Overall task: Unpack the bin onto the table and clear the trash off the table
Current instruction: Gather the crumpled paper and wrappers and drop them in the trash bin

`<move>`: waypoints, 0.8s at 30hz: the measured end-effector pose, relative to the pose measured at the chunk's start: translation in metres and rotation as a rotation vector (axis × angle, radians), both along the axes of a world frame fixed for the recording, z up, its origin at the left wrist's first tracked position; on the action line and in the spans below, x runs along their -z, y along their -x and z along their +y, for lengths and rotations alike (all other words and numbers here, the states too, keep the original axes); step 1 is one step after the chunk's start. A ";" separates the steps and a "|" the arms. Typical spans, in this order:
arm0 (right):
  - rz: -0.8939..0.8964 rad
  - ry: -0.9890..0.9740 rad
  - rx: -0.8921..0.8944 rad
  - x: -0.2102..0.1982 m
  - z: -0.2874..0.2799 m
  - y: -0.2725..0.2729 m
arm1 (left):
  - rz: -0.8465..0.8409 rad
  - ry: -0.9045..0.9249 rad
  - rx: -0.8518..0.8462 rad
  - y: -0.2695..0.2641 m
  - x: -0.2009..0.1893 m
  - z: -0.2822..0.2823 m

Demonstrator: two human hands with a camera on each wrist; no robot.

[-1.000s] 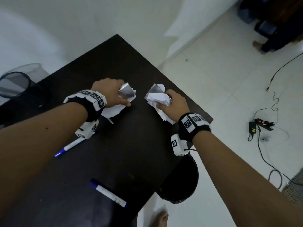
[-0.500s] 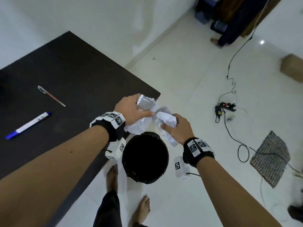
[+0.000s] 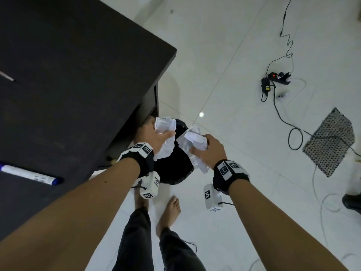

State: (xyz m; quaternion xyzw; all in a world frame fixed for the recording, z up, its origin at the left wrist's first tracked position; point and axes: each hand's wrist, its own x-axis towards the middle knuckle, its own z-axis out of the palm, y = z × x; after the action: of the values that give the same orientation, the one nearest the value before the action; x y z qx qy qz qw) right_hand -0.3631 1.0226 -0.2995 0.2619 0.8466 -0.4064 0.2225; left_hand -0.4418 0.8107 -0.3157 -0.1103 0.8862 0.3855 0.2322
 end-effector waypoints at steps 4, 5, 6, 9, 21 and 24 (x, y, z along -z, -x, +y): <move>-0.040 -0.024 0.013 0.035 -0.008 0.001 | -0.038 -0.076 -0.076 -0.017 0.038 0.001; -0.051 -0.026 0.009 0.042 -0.010 0.000 | -0.046 -0.091 -0.070 -0.021 0.045 0.001; -0.061 -0.023 0.012 0.046 -0.013 -0.001 | -0.052 -0.109 -0.066 -0.026 0.052 0.000; -0.067 0.024 0.052 0.061 -0.020 -0.004 | -0.108 -0.185 -0.074 -0.037 0.067 -0.002; -0.064 0.031 0.061 0.076 -0.027 -0.015 | -0.158 -0.422 -0.047 -0.040 0.072 -0.005; -0.059 0.026 0.050 0.070 -0.026 -0.017 | -0.153 -0.395 -0.041 -0.041 0.070 -0.006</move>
State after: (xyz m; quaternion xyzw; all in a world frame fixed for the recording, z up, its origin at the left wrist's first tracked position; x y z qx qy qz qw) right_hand -0.3457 0.9964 -0.3694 0.2922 0.8274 -0.4150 0.2406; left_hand -0.4003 0.8043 -0.3856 -0.1094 0.7708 0.5468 0.3080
